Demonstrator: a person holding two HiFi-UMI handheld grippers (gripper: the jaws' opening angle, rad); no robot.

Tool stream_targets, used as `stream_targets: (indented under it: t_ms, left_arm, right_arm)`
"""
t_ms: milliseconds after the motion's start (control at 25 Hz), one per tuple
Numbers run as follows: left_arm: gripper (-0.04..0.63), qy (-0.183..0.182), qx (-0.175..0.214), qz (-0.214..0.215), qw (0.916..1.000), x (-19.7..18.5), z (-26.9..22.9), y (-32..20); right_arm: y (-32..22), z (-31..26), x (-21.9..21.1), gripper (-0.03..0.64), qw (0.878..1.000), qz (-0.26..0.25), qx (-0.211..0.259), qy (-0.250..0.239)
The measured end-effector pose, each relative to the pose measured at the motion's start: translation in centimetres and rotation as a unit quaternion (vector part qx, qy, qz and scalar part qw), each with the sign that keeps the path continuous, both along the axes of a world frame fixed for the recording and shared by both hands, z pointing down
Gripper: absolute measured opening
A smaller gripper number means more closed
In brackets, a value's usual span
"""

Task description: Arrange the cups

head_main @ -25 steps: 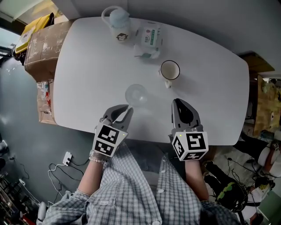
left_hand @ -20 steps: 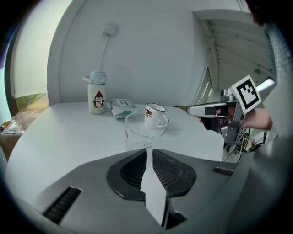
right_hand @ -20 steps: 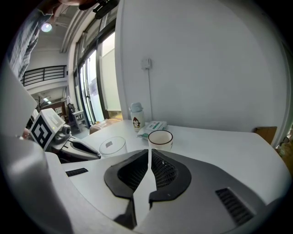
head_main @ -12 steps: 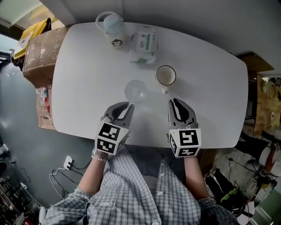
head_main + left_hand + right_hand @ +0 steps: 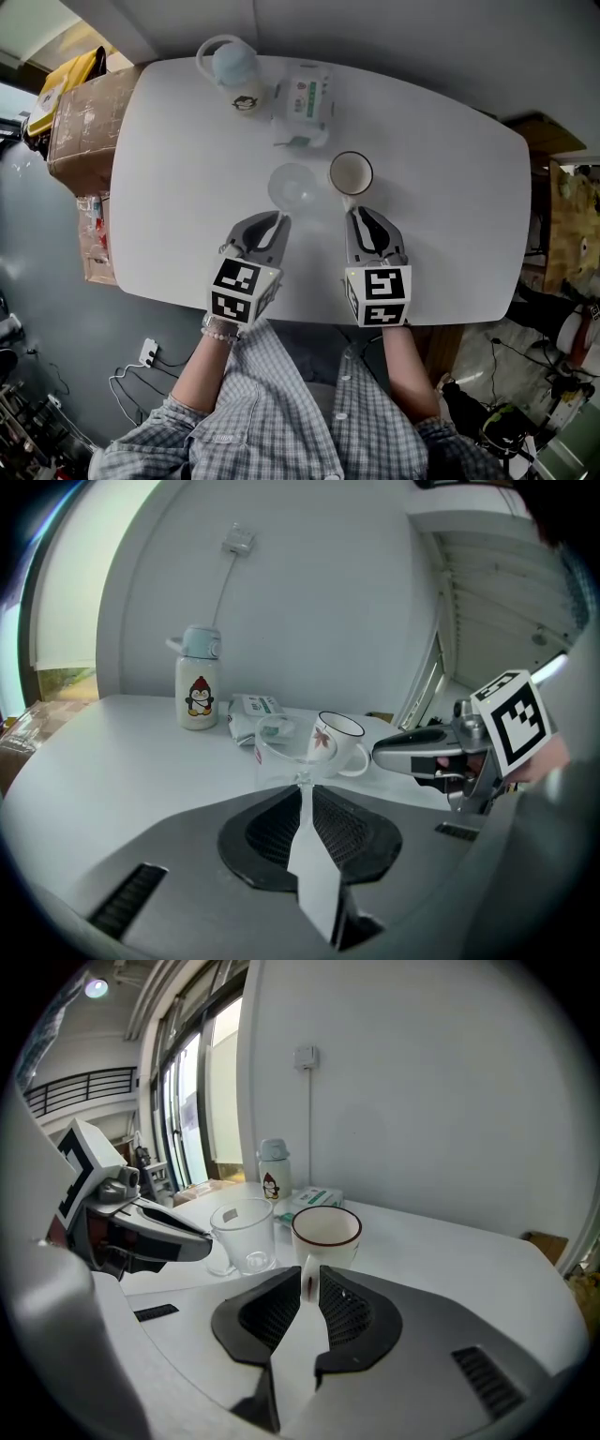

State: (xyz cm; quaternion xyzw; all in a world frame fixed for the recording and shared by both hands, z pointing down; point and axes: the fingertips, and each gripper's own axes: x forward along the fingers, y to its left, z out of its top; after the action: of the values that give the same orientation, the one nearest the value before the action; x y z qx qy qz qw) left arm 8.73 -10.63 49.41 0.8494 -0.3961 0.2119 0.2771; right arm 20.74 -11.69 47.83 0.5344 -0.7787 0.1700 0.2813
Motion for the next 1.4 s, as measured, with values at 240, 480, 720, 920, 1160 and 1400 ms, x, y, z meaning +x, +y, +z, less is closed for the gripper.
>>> stream_targets:
  t_ms: [240, 480, 720, 920, 1160, 1400]
  left_arm:
    - [0.046, 0.002, 0.007, -0.005, 1.0, 0.3, -0.1, -1.6]
    - [0.046, 0.01, 0.009, -0.014, 0.9998, 0.6, -0.1, -2.5]
    - [0.046, 0.018, 0.009, -0.023, 0.9995, 1.0, -0.1, -3.0]
    - [0.046, 0.024, 0.007, -0.024, 0.9994, 1.2, -0.1, -3.2]
    - [0.046, 0.021, 0.009, -0.003, 0.9997, 1.5, 0.0, -2.9]
    - [0.046, 0.012, 0.01, 0.016, 0.9997, 1.6, -0.1, -2.3]
  right_arm:
    - [-0.6, 0.8, -0.2, 0.049, 1.0, -0.002, -0.008, 0.005]
    - [-0.9, 1.5, -0.4, 0.058, 1.0, 0.007, -0.014, 0.011]
    - [-0.9, 1.4, -0.2, 0.058, 1.0, 0.027, -0.011, -0.008]
    - [-0.4, 1.5, -1.0, 0.06, 0.999, 0.022, -0.02, -0.021]
    - [0.2, 1.5, -1.6, 0.06, 0.998, 0.035, -0.023, -0.038]
    - [0.2, 1.5, -2.0, 0.059, 0.997, 0.045, -0.023, -0.05]
